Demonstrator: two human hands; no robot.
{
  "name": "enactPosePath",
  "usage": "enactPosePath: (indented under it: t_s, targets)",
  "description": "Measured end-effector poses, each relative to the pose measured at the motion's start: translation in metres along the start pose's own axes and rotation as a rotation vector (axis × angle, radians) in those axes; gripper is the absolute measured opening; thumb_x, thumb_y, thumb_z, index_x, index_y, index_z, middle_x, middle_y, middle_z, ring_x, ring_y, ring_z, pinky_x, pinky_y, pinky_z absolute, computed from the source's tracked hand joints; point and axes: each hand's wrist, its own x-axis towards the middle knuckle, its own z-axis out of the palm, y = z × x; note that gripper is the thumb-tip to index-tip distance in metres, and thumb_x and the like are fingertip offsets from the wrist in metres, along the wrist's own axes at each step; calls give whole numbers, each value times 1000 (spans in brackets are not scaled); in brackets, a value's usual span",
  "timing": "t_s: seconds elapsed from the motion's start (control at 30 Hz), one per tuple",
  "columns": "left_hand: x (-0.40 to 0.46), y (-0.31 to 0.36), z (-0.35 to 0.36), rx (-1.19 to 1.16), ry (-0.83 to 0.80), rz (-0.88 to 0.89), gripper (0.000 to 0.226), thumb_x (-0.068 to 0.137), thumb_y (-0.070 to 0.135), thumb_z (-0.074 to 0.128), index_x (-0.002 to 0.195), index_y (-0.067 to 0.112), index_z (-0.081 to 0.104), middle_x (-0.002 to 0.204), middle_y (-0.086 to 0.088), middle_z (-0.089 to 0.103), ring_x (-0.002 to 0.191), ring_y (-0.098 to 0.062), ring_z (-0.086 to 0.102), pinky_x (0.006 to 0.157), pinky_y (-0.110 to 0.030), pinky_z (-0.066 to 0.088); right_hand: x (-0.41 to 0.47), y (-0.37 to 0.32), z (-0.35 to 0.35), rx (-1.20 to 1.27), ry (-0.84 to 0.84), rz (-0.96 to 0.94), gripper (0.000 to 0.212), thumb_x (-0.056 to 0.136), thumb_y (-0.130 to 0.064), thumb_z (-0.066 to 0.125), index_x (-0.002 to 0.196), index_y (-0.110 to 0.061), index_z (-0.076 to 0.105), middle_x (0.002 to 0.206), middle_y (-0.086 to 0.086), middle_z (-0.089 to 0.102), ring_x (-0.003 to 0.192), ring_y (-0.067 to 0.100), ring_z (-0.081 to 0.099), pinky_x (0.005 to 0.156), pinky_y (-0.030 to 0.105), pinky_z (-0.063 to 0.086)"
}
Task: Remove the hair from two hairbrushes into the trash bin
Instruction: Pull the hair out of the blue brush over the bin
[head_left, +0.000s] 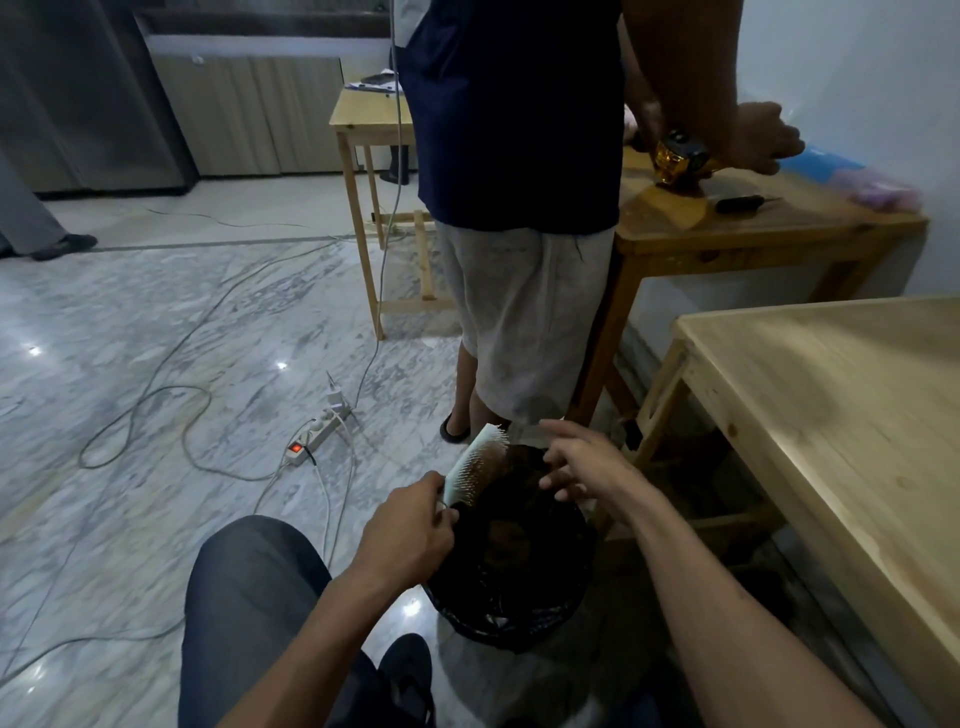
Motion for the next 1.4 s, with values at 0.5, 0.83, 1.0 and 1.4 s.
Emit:
enactPosePath:
  t_s: [0.5,0.83,1.0,1.4]
  targets:
    - [-5,-12,-3,-259,146,-209,12,99,21,57,108,14,53,75,-2,61,64,-14,54,55,-32,39,4,13,1,33,338,-59,18,95,-23,73,80,-14,77,74,5,71,65,13,63,61,23,49]
    - [-4,13,3,-244,113,-126,10,98,21,57,105,14,54,72,1,56,63,-11,52,54,-29,35,-14,-3,25,-181,-78,-190,48,86,-63,70,114,-24,73,99,-5,75,61,10,63,52,22,46]
    - [-1,10,-4,-414,137,-242,16,96,26,58,109,20,52,87,-4,63,70,-20,60,55,-31,42,-6,-2,27,-270,-2,-244,16,89,-33,79,79,-20,78,62,1,66,51,6,55,54,23,45]
    - [3,13,-7,-652,325,-270,10,99,21,55,108,18,49,74,-7,60,54,-20,51,53,-33,42,-13,22,-2,-255,118,18,15,97,-24,69,91,-14,77,83,3,71,70,13,60,61,26,43]
